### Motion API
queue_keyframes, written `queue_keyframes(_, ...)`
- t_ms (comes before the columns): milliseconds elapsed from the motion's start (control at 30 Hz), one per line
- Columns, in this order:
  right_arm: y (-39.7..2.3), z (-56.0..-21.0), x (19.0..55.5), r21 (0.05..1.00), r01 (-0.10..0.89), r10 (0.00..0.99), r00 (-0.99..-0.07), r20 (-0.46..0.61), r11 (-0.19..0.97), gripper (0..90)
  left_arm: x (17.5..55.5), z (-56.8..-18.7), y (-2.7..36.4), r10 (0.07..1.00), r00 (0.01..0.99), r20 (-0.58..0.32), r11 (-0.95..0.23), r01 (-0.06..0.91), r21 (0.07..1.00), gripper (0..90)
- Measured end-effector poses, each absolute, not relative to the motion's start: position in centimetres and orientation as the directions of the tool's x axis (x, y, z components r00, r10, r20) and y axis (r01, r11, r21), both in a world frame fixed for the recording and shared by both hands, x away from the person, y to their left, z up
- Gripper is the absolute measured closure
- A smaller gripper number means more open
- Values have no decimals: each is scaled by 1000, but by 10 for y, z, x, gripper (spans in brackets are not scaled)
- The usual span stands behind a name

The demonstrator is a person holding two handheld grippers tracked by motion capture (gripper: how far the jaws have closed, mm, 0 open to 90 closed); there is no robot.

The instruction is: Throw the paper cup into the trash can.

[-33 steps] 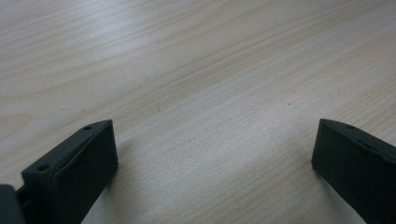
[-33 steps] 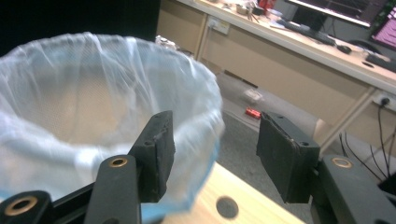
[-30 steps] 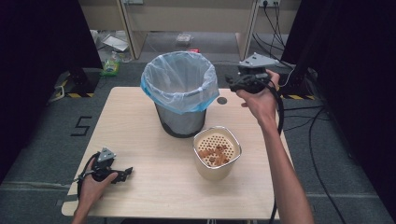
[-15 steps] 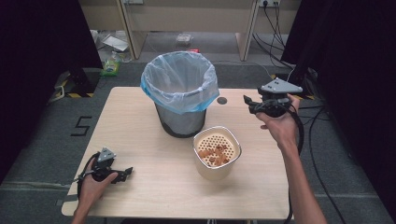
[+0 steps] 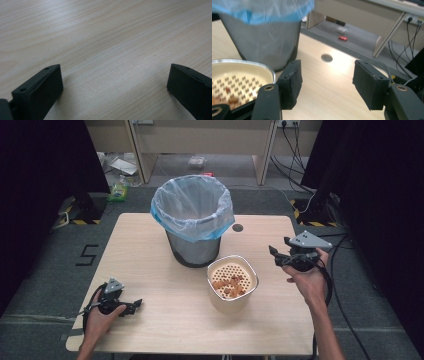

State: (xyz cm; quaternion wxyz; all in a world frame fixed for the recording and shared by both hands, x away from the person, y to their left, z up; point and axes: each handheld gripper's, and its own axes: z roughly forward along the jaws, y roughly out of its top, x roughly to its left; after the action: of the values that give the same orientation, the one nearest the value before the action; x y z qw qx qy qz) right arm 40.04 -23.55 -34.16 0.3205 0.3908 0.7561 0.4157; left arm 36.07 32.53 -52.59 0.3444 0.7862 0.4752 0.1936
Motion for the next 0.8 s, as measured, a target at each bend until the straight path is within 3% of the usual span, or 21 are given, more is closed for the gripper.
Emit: queue_keyframes(800, -262, -456, 368, 819, 498, 902, -429, -51, 284, 378, 361, -526, 325, 881, 473, -23, -310, 613, 726, 0)
